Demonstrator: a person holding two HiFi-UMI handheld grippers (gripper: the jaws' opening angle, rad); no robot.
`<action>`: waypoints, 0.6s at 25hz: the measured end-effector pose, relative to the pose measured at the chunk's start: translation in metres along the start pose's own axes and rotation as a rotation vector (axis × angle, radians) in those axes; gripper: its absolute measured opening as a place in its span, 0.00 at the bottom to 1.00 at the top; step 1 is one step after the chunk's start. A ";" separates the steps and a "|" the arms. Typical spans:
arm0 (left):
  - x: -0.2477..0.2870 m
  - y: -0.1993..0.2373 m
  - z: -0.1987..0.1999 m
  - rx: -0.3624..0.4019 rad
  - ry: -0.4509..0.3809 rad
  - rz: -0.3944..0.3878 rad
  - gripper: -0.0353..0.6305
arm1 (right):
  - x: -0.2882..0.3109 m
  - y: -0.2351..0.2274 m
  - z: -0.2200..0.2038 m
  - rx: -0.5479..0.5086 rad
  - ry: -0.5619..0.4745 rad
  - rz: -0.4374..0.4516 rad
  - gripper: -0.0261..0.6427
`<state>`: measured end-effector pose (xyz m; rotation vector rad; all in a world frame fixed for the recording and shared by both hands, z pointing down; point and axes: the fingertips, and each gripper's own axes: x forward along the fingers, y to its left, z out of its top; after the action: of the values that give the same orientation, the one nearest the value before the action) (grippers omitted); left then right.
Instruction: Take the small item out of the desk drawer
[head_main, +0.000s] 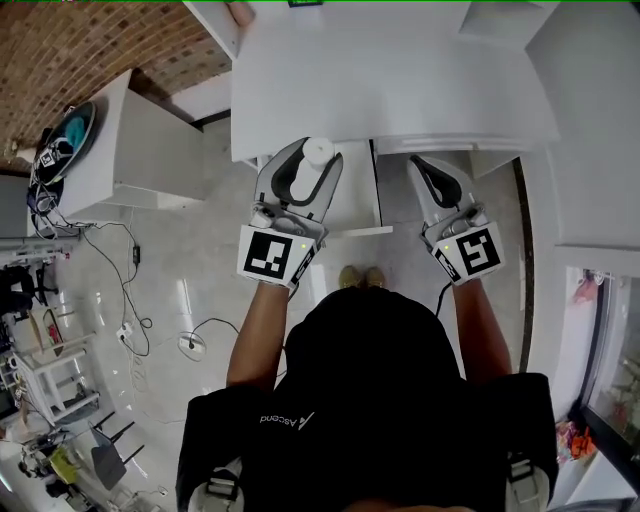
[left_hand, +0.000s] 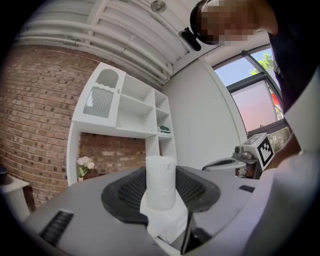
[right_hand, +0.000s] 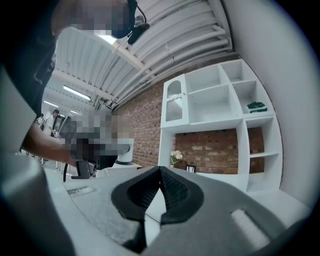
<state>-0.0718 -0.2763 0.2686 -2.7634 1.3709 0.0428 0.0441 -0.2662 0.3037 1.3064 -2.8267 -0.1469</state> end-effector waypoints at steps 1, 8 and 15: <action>-0.002 0.001 0.005 0.006 -0.013 0.005 0.32 | 0.000 0.001 0.007 -0.002 -0.012 0.001 0.04; -0.017 0.007 0.020 0.016 -0.039 0.027 0.31 | -0.002 0.000 0.041 0.014 -0.076 -0.024 0.04; -0.021 0.004 0.023 0.021 -0.039 0.031 0.32 | -0.006 0.000 0.048 0.010 -0.090 -0.031 0.04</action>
<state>-0.0876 -0.2611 0.2464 -2.7091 1.3958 0.0831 0.0449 -0.2581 0.2557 1.3812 -2.8856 -0.1972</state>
